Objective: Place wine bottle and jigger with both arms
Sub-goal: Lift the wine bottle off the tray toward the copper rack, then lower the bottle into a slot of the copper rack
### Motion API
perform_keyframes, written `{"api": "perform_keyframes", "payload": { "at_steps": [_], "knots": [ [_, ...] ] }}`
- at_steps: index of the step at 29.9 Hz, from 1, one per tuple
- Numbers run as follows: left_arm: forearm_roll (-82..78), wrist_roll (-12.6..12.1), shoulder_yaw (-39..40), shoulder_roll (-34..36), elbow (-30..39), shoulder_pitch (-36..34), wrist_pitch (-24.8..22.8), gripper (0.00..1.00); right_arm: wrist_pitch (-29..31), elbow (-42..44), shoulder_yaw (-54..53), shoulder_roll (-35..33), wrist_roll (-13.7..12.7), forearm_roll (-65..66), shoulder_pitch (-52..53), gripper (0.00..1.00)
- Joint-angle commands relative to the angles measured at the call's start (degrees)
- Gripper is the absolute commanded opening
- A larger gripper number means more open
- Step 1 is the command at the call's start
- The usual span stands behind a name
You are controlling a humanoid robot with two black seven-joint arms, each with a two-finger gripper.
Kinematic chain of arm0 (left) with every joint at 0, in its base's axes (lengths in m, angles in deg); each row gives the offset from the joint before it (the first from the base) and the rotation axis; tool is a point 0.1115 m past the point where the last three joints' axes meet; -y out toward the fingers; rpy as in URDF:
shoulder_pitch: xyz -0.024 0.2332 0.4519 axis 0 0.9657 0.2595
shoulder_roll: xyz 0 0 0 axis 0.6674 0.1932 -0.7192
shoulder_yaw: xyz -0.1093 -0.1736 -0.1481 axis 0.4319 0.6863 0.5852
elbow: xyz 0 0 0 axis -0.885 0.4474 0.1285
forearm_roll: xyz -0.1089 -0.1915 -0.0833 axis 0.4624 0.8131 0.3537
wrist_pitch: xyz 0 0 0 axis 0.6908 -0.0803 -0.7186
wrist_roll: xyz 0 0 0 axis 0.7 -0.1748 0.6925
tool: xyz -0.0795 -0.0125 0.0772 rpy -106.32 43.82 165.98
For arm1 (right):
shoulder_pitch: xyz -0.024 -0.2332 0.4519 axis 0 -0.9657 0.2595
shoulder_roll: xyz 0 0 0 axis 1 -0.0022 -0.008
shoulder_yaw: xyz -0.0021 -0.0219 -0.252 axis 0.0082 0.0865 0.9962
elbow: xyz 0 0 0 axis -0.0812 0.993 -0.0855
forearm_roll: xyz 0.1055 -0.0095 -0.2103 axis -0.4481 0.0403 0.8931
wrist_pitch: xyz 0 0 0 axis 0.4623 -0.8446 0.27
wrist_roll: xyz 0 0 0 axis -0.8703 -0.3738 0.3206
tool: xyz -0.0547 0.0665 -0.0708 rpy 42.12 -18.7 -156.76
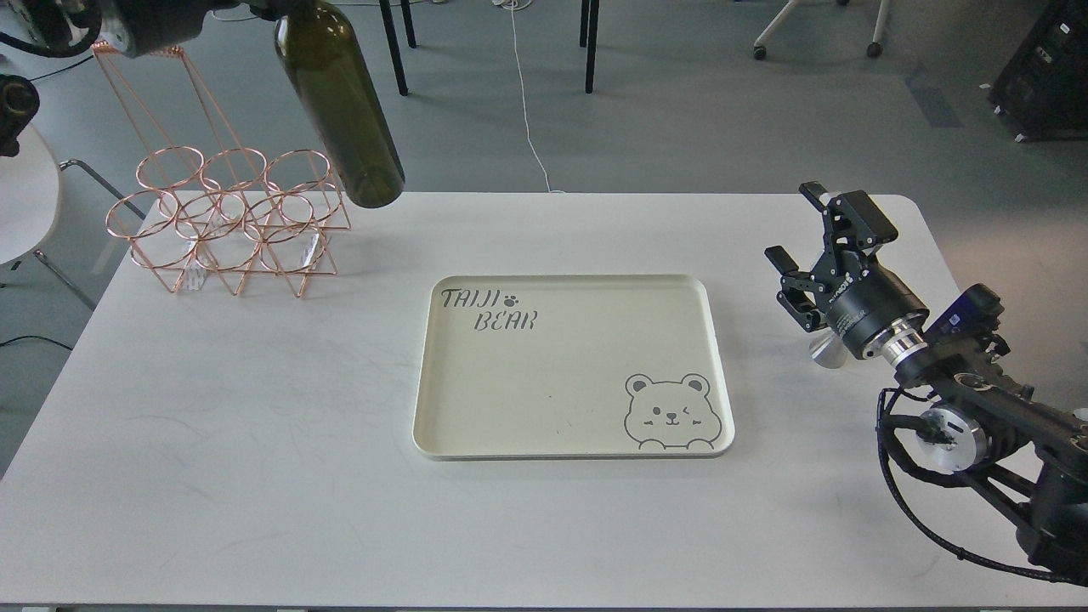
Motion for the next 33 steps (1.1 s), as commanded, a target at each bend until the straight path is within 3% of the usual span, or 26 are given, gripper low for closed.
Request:
{"api": "perform_keyframes", "payload": {
  "at_steps": [1, 18, 33],
  "knots": [
    [-0.02, 0.01, -0.09, 1.72, -0.73, 0.33, 0.07, 0.08, 0.02, 0.0, 0.0, 0.0, 0.0, 0.0, -0.05, 0.97],
    [-0.02, 0.01, -5.36, 3.39, -7.41, 0.06, 2.62, 0.08, -0.07, 0.0, 0.0, 0.52, 0.0, 0.35, -0.49, 0.97],
    [0.07, 0.01, -6.15, 2.95, -7.5, 0.15, 2.7, 0.08, -0.07, 0.0, -0.09, 0.52, 0.0, 0.44, -0.66, 0.97]
  ]
}}
